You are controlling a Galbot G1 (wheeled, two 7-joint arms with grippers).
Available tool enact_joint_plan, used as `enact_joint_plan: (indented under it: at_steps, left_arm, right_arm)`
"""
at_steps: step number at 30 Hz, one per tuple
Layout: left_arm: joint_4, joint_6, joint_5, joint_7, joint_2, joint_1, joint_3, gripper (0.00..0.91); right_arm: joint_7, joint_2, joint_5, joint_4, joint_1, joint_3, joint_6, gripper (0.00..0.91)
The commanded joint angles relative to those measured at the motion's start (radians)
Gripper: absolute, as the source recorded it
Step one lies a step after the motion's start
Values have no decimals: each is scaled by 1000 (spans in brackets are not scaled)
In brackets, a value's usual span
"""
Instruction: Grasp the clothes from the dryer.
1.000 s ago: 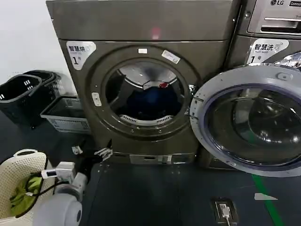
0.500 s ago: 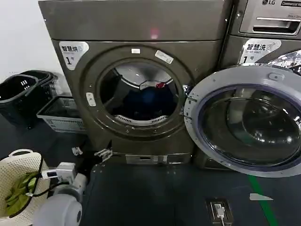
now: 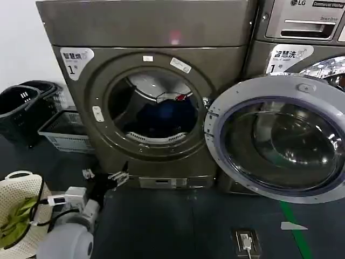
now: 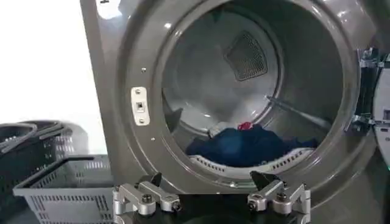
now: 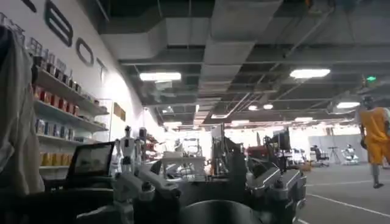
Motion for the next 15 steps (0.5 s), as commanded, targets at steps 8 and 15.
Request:
enact_joint_plan:
  at_steps: [8,15]
  left_arm:
    - [-4,49,0,3,3,-1,-1,907]
    - [-4,49,3,13,5,2,-1,907]
  right_arm:
    - [8,0,1,-3,0,5,15,907]
    - [8,0,35,-1,-4,13,19,907]
